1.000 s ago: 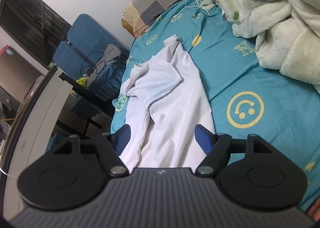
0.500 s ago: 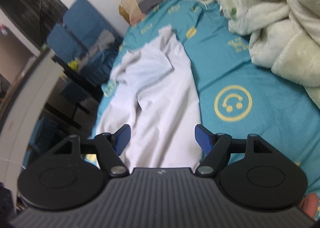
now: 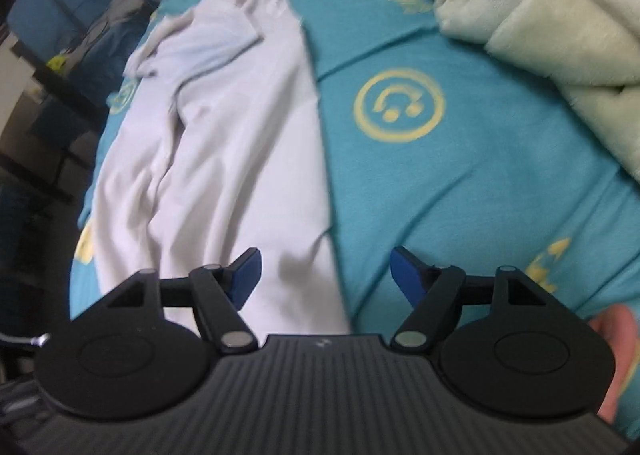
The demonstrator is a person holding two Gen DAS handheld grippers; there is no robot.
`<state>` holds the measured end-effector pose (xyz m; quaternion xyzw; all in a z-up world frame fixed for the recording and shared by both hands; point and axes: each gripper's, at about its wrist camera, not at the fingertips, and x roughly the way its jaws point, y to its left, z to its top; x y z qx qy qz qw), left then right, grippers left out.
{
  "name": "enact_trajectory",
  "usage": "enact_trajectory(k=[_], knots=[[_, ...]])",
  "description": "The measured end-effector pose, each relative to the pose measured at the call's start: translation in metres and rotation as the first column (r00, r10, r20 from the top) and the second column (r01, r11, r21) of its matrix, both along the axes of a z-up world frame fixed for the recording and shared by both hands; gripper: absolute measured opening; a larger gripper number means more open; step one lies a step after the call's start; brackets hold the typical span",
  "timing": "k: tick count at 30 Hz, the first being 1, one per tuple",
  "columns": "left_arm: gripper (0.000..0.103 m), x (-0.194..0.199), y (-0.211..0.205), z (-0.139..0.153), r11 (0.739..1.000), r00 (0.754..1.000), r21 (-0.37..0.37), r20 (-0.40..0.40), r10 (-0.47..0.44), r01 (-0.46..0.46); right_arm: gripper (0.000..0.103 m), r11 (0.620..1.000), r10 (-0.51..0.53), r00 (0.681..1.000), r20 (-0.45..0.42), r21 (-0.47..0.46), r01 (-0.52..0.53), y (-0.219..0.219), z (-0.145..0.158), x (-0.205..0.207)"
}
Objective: Fold clothes
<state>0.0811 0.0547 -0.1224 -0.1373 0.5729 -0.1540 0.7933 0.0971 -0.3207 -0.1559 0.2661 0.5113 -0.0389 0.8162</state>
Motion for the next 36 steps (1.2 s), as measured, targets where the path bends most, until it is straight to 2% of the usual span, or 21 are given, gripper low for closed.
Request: enact_trajectory(k=[2,6,9,11,12,13,15,16,17,18,19,22,26,32,36], knots=[[0.074,0.001,-0.002,-0.002,0.999,1.000,-0.022,-0.005,-0.029,0.029,0.074,0.998,0.012,0.999,-0.050,0.061,-0.008,0.002,-0.011,-0.001],[0.076,-0.001,-0.011,-0.009,0.990,0.992,-0.069,-0.035,-0.122,0.119,0.074,0.999,0.010,0.998,-0.067,0.046,-0.007,0.014,-0.012,-0.007],[0.074,-0.002,-0.010,-0.011,0.982,0.984,-0.125,-0.082,-0.155,0.144,0.074,0.998,0.051,0.995,-0.090,0.049,-0.047,0.031,-0.009,-0.016],[0.066,-0.005,-0.011,-0.014,0.978,0.979,-0.140,-0.113,-0.169,0.152,0.074,0.993,0.096,0.990,-0.103,0.078,-0.088,0.038,-0.009,-0.022],[0.057,-0.007,-0.014,-0.016,0.977,0.975,-0.131,-0.123,-0.185,0.169,0.074,0.990,0.119,0.987,-0.108,0.093,-0.109,0.041,-0.009,-0.025],[0.042,-0.010,-0.017,-0.017,0.975,0.970,-0.123,-0.133,-0.202,0.186,0.073,0.987,0.141,0.983,-0.115,0.099,-0.130,0.045,-0.008,-0.028],[0.024,-0.014,-0.022,-0.019,0.972,0.961,-0.094,-0.157,-0.229,0.216,0.061,0.979,0.196,0.972,-0.127,0.084,-0.186,0.054,-0.005,-0.032],[0.020,-0.017,-0.025,-0.018,0.969,0.957,-0.076,-0.158,-0.243,0.233,0.046,0.974,0.223,0.966,-0.128,0.078,-0.214,0.058,-0.002,-0.034],[0.019,-0.019,-0.026,-0.016,0.968,0.956,-0.066,-0.155,-0.251,0.243,0.038,0.967,0.250,0.960,-0.126,0.074,-0.243,0.062,0.001,-0.036],[0.009,-0.020,-0.026,-0.011,0.968,0.957,-0.069,-0.145,-0.250,0.243,0.022,0.963,0.269,0.956,-0.116,0.068,-0.262,0.063,0.005,-0.039],[0.007,-0.021,-0.025,-0.006,0.968,0.959,-0.072,-0.136,-0.250,0.242,0.018,0.959,0.281,0.954,-0.101,0.059,-0.277,0.062,0.011,-0.042],[0.006,-0.027,-0.016,0.022,0.973,0.976,-0.113,-0.063,-0.211,0.203,0.016,0.955,0.294,0.955,-0.032,0.056,-0.292,0.053,0.037,-0.048],[0.005,-0.036,0.001,0.078,0.968,0.993,-0.223,0.056,-0.108,0.118,0.015,0.955,0.278,0.957,0.086,0.081,-0.284,0.030,0.083,-0.054],[0.005,-0.065,-0.001,0.154,0.950,0.976,-0.291,0.210,-0.052,0.114,0.015,0.960,0.224,0.938,0.264,0.108,-0.259,0.006,0.143,-0.076],[0.005,-0.110,-0.014,0.186,0.948,0.958,-0.274,0.273,-0.083,0.160,0.015,0.961,0.223,0.909,0.351,0.078,-0.266,-0.004,0.166,-0.118]])
